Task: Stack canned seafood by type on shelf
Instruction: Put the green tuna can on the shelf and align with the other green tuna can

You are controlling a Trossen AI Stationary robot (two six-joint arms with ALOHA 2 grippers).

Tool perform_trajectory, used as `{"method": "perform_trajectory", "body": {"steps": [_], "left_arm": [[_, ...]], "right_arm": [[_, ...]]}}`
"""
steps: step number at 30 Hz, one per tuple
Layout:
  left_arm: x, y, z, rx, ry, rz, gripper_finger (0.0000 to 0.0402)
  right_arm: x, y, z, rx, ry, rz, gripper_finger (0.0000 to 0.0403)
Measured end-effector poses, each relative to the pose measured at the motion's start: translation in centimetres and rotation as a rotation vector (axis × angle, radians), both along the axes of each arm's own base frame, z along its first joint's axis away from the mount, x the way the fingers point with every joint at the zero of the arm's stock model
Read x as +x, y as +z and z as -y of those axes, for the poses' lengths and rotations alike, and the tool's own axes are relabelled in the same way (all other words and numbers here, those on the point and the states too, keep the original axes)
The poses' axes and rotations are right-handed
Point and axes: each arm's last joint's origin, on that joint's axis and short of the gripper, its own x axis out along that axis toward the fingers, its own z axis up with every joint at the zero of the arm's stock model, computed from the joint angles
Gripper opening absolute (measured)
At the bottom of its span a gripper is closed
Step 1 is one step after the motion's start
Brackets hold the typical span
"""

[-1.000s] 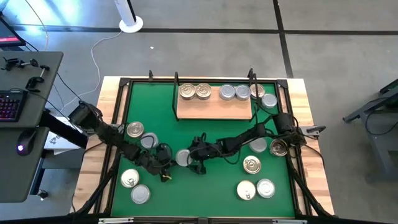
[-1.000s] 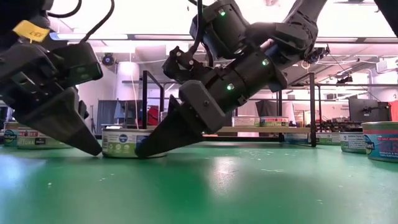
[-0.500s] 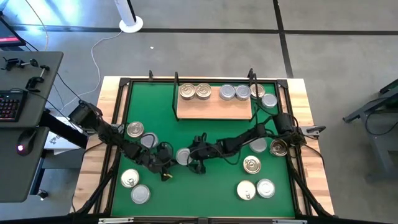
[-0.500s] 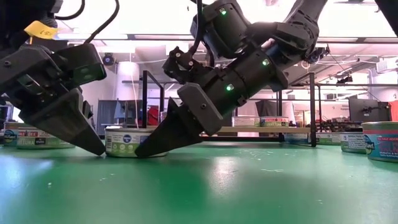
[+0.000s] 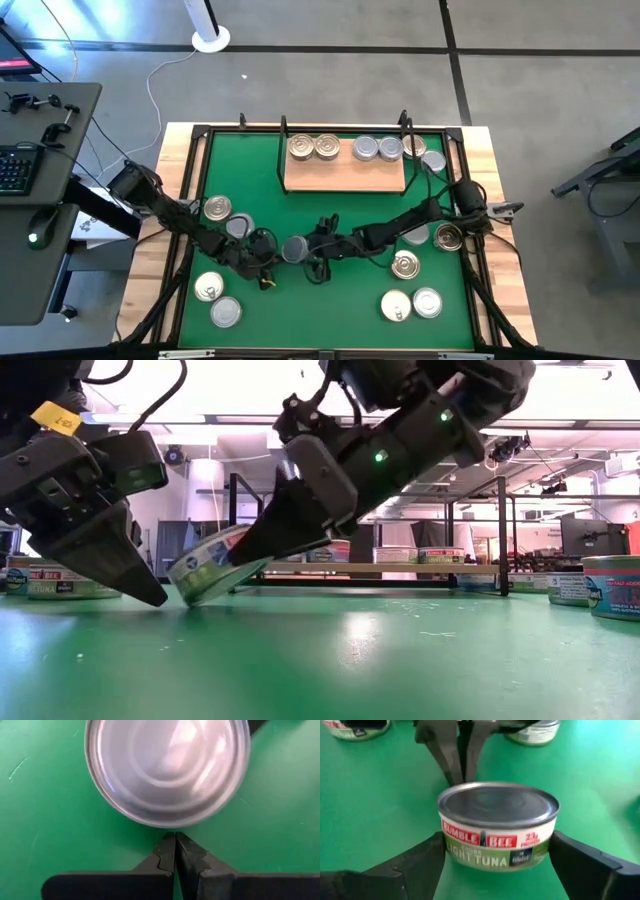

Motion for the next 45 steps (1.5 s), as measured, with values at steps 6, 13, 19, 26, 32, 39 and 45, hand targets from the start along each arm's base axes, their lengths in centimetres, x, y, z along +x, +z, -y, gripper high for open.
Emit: {"method": "perform_trajectory", "body": {"steps": [6, 13, 19, 26, 32, 39, 45], "left_arm": [[-0.1, 0.4, 0.0, -0.003, -0.009, 0.001, 0.0], [-0.1, 0.4, -0.1, -0.008, -0.013, -0.002, 0.0], [0.1, 0.4, -0.6, -0.007, -0.001, -0.005, 0.0], [0.6, 0.5, -1.0, 0.006, -0.038, 0.008, 0.0], [0.8, 0.6, -1.1, 0.013, -0.028, 0.028, 0.0], [1.2, 1.0, -1.0, 0.021, -0.033, 0.082, 0.0], [1.5, 1.5, -0.8, 0.02, -0.061, 0.127, 0.0]], "right_arm": [[-0.5, -0.3, 0.9, 0.058, 0.023, -0.065, 0.0316], [-0.3, -0.4, 1.6, 0.097, 0.109, -0.081, 0.0318], [0.1, -0.7, 1.6, 0.038, 0.142, -0.028, 0.0319], [1.0, -1.8, 1.6, 0.014, 0.133, -0.044, 0.0319], [1.1, -1.8, 1.7, 0.003, 0.091, -0.044, 0.0358], [1.1, -1.9, 1.8, -0.034, 0.082, -0.048, 0.0396], [1.4, -1.6, 2.0, -0.053, 0.125, -0.009, 0.0397]]}}
